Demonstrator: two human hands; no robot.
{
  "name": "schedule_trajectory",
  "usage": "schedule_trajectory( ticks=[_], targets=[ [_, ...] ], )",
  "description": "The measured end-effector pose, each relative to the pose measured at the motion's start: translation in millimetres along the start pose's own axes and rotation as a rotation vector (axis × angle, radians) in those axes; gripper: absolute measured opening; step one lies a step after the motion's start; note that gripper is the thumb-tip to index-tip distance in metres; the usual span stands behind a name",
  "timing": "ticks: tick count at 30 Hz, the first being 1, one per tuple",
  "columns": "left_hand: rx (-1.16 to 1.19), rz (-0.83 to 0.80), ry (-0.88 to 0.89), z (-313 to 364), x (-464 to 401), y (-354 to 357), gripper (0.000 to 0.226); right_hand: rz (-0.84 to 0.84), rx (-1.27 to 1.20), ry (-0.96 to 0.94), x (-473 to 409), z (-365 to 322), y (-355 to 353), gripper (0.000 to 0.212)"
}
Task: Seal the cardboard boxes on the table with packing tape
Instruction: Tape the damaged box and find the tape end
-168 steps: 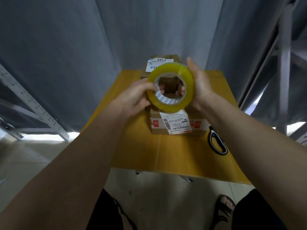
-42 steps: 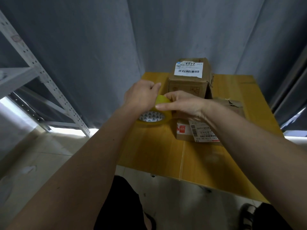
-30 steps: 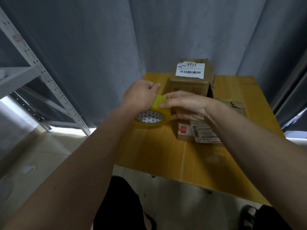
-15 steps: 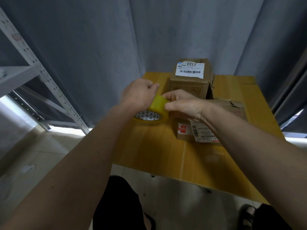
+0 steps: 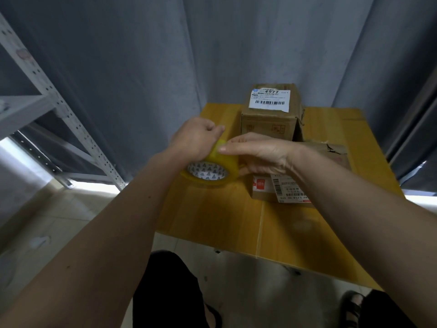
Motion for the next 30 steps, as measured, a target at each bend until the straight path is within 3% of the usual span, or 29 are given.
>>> schedule_trajectory(
  ticks=[2,8,12,15,17,19,22,24,27,30],
  targets=[
    [-0.002,-0.003,0.019,2,1,0,0.05,0.045,0.05,0.012,-1,-1,0,0.053],
    [-0.015,-0.033,0.048,1,2,5,0.048,0.008,0.05,0.002,2,0,1,0.018],
    [0.096,-0.062,0.071,-2,5,7,0.044,-0.014,0.064,0.026,4,2,0,0.032],
    [0.167,0.136,0.07,-9,8,-5,0.038,-0.003,0.017,0.03,5,4,1,0.03],
    [0.116,0.375,0.071,-17,13,-20,0.034,0.105,-0.097,0.008,1,6,0,0.02],
    [0.092,0.464,0.098,-22,22,-23,0.025,0.261,-0.218,-0.002,-6,10,-4,0.023],
    [0.071,0.382,0.195,-26,35,-6,0.023,0.388,-0.271,0.005,-16,13,-4,0.023],
    [0.06,0.343,0.227,-29,40,3,0.028,0.414,-0.328,0.024,-20,17,-1,0.011],
    [0.116,0.349,0.194,-35,40,7,0.036,0.421,-0.391,0.059,-27,26,5,0.015],
    [0.092,0.356,0.173,-38,37,7,0.031,0.441,-0.442,0.097,-34,35,11,0.011]
  ],
)
Point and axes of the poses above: each hand's wrist, its own x-axis away from the middle knuckle, its own y-axis out of the palm, z = x × y, the point moved 6 cm from there along -x, towards the middle knuckle, and after that the axes turned 1 degree about -z, right-handed, at the moved point
